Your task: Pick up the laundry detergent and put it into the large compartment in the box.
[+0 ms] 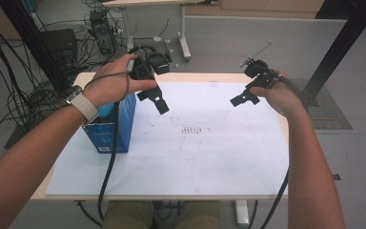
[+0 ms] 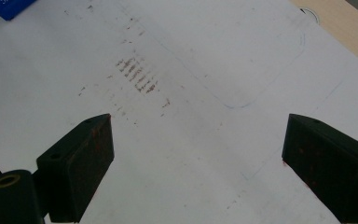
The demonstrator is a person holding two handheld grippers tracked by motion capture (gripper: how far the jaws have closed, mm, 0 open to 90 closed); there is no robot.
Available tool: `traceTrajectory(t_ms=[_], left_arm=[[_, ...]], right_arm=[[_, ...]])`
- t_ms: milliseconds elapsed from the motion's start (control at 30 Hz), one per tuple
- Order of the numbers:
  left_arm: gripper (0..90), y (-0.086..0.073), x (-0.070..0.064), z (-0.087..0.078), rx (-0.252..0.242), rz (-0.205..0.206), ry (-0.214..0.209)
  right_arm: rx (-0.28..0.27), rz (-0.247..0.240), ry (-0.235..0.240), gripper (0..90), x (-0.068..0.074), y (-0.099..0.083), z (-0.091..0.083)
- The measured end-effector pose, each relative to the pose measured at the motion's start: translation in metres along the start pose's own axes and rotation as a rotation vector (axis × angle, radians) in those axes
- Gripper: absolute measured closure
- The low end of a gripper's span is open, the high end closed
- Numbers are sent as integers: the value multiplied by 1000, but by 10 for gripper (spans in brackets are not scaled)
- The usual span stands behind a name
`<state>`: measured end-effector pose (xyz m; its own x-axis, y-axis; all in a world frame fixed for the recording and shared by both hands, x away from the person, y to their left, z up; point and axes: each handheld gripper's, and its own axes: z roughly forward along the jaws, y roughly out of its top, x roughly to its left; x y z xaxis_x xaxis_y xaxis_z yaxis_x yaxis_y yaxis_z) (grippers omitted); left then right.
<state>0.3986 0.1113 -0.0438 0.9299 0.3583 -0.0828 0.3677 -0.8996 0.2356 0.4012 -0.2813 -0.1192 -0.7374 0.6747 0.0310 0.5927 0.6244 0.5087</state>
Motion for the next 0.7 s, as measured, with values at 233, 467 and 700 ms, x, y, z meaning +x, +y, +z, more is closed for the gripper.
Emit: traceTrajectory(t_ms=[233, 467, 700], left_arm=[[55, 12, -15, 15, 41, 96, -26], [56, 20, -25, 25, 66, 155, -38], [57, 23, -35, 30, 74, 200, -42]], right_arm=[[0, 5, 3, 85, -1, -1, 2], [0, 6, 8, 85, -1, -4, 4], [-2, 6, 5, 85, -2, -5, 1]])
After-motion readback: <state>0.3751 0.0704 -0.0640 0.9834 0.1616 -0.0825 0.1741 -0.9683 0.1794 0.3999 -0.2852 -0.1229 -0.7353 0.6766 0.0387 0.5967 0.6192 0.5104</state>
